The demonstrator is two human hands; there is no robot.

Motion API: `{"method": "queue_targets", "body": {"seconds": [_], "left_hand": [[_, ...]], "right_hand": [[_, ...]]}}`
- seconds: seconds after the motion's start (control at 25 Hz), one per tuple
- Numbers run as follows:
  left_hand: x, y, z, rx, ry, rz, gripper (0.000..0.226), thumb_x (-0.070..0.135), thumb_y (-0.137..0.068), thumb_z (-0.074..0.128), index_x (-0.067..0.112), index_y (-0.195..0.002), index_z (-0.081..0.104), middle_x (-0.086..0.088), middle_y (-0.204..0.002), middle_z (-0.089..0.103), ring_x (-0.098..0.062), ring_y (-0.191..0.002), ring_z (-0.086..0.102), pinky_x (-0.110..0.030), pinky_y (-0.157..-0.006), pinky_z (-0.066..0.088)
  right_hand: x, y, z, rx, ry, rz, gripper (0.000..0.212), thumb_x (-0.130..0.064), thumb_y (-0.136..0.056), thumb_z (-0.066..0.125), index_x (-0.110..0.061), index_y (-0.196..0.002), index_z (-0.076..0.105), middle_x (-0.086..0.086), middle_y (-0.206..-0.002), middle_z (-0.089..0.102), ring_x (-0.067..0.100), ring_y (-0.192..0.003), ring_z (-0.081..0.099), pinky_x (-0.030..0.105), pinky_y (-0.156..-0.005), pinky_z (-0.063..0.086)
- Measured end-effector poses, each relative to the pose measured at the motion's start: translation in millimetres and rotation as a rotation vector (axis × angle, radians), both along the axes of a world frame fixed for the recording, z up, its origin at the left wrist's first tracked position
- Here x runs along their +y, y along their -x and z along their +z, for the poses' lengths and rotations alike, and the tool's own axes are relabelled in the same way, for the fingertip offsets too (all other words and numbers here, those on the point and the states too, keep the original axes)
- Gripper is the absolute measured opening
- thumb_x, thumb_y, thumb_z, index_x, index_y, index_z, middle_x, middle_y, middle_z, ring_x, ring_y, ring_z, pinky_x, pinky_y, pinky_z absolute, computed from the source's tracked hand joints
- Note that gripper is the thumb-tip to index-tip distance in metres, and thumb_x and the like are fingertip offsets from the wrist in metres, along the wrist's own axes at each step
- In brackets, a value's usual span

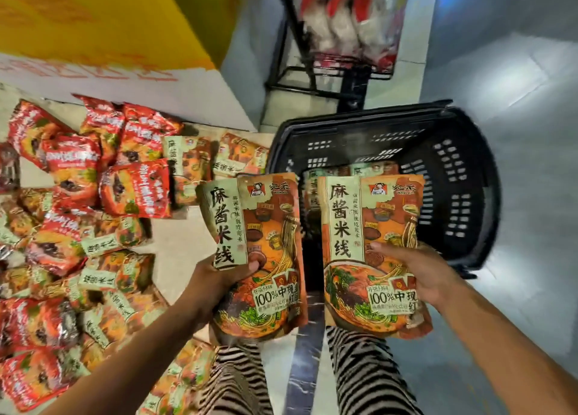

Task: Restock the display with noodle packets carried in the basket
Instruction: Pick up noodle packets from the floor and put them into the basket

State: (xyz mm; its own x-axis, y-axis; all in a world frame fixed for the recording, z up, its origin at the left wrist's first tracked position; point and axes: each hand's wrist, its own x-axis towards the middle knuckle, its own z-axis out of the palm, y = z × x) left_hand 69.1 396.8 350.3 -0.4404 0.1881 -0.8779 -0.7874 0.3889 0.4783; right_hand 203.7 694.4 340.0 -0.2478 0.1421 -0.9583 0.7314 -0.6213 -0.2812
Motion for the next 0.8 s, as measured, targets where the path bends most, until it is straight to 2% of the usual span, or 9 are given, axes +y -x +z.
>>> {"method": "queue_targets", "body": {"seconds": [0.08, 0.16, 0.2, 0.32, 0.4, 0.48, 0.64, 0.72, 0.8], "left_hand": [[50, -7, -11, 0.013, 0.034, -0.037, 0.039, 0.010, -0.071, 0.084, 0.010, -0.108, 0.070, -0.009, -0.097, 0.077, -0.028, -0.088, 0.074, -0.037, -0.074, 0.061], [89, -11, -25, 0.024, 0.079, -0.076, 0.036, 0.006, -0.073, 0.081, 0.009, -0.108, 0.071, -0.008, -0.096, 0.077, -0.026, -0.088, 0.075, -0.042, -0.082, 0.059], [107, -11, -36, 0.027, 0.101, -0.088, 0.036, 0.005, -0.073, 0.082, 0.009, -0.107, 0.072, -0.007, -0.095, 0.077, -0.025, -0.087, 0.075, -0.041, -0.082, 0.059], [146, -2, -68, 0.061, 0.170, -0.137, 0.032, 0.004, -0.070, 0.085, 0.015, -0.097, 0.073, -0.002, -0.090, 0.078, -0.018, -0.081, 0.075, -0.033, -0.076, 0.059], [165, 8, -96, 0.079, 0.222, -0.187, 0.031, 0.009, -0.069, 0.087, 0.018, -0.095, 0.073, 0.001, -0.090, 0.077, -0.016, -0.081, 0.074, -0.028, -0.074, 0.056], [179, 17, -128, 0.094, 0.291, -0.251, 0.032, 0.014, -0.068, 0.088, 0.017, -0.096, 0.073, 0.002, -0.090, 0.075, -0.016, -0.082, 0.072, -0.029, -0.077, 0.055], [196, 22, -186, 0.084, 0.349, -0.349, 0.028, 0.017, -0.071, 0.087, 0.024, -0.084, 0.064, 0.010, -0.080, 0.068, -0.014, -0.079, 0.068, -0.023, -0.069, 0.052], [201, 20, -216, 0.042, 0.338, -0.357, 0.026, 0.016, -0.073, 0.085, 0.019, -0.091, 0.066, 0.008, -0.082, 0.068, -0.010, -0.077, 0.067, -0.019, -0.062, 0.051], [205, 20, -243, -0.012, 0.307, -0.318, 0.038, 0.018, -0.072, 0.085, 0.012, -0.105, 0.066, 0.001, -0.092, 0.072, -0.014, -0.081, 0.070, -0.023, -0.067, 0.054]], "right_hand": [[43, -8, -10, -0.030, -0.039, -0.013, 0.054, -0.014, -0.060, 0.085, -0.007, -0.111, 0.069, 0.015, -0.101, 0.075, 0.032, -0.089, 0.073, 0.048, -0.083, 0.057], [75, -12, -26, -0.049, -0.075, -0.040, 0.043, -0.009, -0.067, 0.083, -0.006, -0.107, 0.069, 0.015, -0.096, 0.074, 0.027, -0.076, 0.074, 0.037, -0.064, 0.059], [90, -11, -36, -0.065, -0.102, -0.045, 0.039, -0.007, -0.069, 0.083, -0.006, -0.105, 0.069, 0.013, -0.094, 0.074, 0.026, -0.074, 0.073, 0.033, -0.063, 0.057], [118, 0, -72, -0.118, -0.186, -0.030, 0.053, -0.013, -0.064, 0.088, -0.005, -0.111, 0.065, 0.008, -0.103, 0.070, 0.025, -0.097, 0.064, 0.038, -0.090, 0.048], [133, 12, -98, -0.140, -0.221, -0.012, 0.080, -0.015, -0.064, 0.089, -0.001, -0.134, 0.052, 0.010, -0.121, 0.064, 0.027, -0.110, 0.059, 0.039, -0.095, 0.043], [144, 23, -128, -0.186, -0.245, 0.027, 0.094, -0.016, -0.068, 0.087, 0.000, -0.145, 0.035, 0.017, -0.137, 0.054, 0.031, -0.125, 0.052, 0.042, -0.103, 0.040], [155, 42, -186, -0.245, -0.222, 0.020, 0.100, -0.018, -0.067, 0.087, 0.000, -0.147, 0.030, 0.018, -0.145, 0.046, 0.033, -0.137, 0.041, 0.043, -0.112, 0.033], [157, 45, -223, -0.237, -0.188, 0.040, 0.097, -0.020, -0.064, 0.088, -0.004, -0.144, 0.036, 0.015, -0.143, 0.049, 0.030, -0.136, 0.042, 0.042, -0.110, 0.034], [160, 46, -254, -0.234, -0.080, 0.130, 0.094, -0.028, -0.063, 0.087, -0.009, -0.143, 0.040, 0.010, -0.141, 0.048, 0.029, -0.138, 0.038, 0.044, -0.112, 0.031]]}}
